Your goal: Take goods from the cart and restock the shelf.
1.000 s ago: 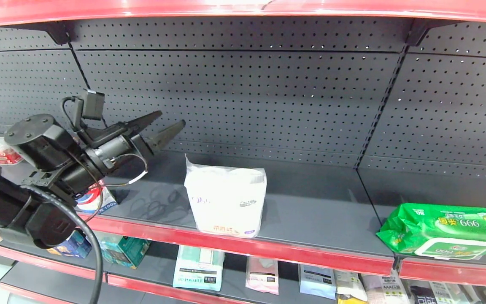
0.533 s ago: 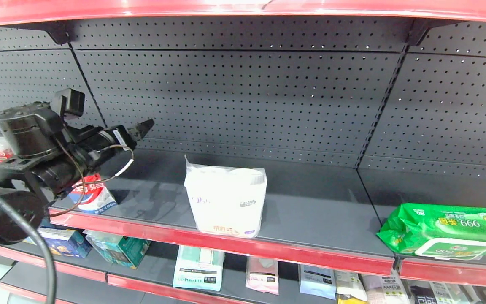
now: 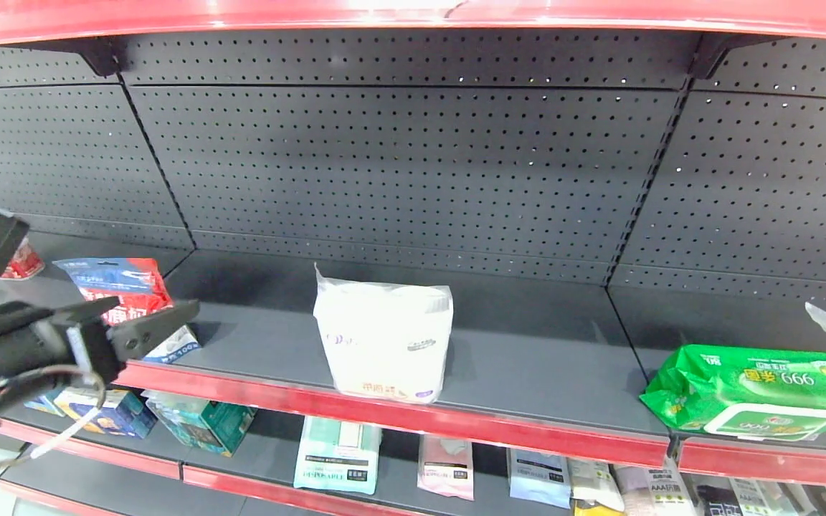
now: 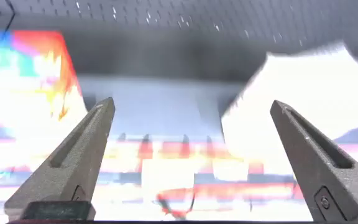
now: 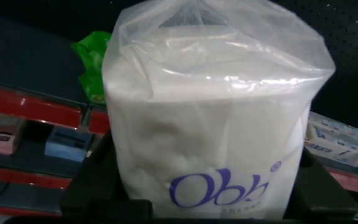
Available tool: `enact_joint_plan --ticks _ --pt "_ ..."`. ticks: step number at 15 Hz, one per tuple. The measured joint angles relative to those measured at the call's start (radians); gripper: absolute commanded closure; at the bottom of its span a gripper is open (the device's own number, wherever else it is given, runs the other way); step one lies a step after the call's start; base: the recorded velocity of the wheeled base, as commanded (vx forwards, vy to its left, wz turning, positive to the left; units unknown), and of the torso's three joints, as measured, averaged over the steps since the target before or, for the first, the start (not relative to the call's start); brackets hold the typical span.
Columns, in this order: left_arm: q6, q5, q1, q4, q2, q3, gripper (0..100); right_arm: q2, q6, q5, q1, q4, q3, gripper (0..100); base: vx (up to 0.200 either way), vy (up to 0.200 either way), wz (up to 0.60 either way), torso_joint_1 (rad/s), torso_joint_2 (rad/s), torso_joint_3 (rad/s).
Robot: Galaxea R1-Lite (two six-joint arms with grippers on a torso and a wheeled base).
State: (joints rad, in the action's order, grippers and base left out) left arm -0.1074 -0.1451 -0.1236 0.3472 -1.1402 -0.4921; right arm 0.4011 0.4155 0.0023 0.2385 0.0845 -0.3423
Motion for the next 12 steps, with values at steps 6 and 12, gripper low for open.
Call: enact_joint_plan --ticks 6,12 --pt "0.101 -0.013 -0.004 -0.489 0.583 0.14 0 0.03 -0.061 0.041 -0.01 -0.001 -0.016 100 0.0 0.0 0.0 0.0 0.0 0.0" --pt "0.137 0.135 -0.002 -0.769 0.973 0.189 0 0.074 -0.076 0.084 -0.097 -0.003 -0.035 100 0.0 0.0 0.0 0.0 0.0 0.0"
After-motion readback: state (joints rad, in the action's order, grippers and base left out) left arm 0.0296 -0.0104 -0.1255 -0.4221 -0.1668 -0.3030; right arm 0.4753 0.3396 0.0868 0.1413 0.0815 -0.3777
